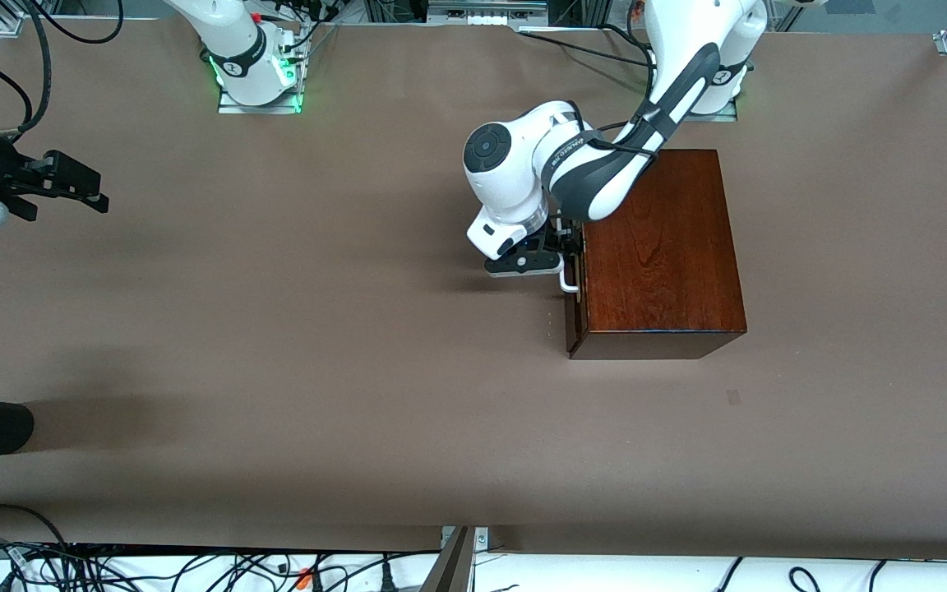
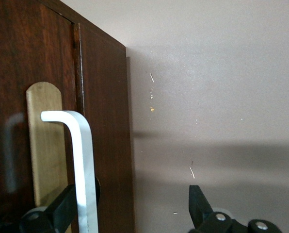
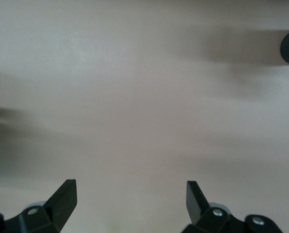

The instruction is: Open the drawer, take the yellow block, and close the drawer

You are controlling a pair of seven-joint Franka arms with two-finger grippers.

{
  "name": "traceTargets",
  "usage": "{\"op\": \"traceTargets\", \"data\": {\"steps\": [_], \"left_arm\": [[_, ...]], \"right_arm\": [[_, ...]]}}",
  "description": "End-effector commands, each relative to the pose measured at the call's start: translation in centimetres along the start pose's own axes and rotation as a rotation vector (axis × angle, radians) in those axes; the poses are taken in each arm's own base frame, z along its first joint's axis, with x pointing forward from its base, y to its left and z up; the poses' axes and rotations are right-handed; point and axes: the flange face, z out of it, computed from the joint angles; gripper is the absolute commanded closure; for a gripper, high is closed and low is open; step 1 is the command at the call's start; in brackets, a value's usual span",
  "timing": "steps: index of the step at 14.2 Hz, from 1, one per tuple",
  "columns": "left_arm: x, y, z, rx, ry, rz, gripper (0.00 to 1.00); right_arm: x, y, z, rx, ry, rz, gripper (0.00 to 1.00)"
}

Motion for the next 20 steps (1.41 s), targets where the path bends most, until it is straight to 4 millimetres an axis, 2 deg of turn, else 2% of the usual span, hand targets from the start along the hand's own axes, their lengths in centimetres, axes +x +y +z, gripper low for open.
{"op": "traceTargets", "data": {"steps": [1, 10, 18, 20], "left_arm": [[0.2, 0.1, -0.3, 0.006, 0.030, -0.006, 0.00], [-0.2, 1.3, -0.9, -0.024, 0.037, 0.000, 0.00], [-0.4, 3.7, -2.2, -0.064, 0.048, 0.009, 0.00], [-0.4, 4.2, -1.9, -0.065, 0.043, -0.006, 0.00]], "right_arm": [[-0.2, 0.2, -0.2, -0.006, -0.006, 0.001, 0.00], [0.0, 0.4, 0.2, -0.006, -0.013, 0.003, 0.00], [0.0, 0.4, 0.2, -0.006, -0.013, 0.005, 0.00], [0.0, 0.4, 0.2, -0.006, -0.013, 0.005, 0.00]]}}
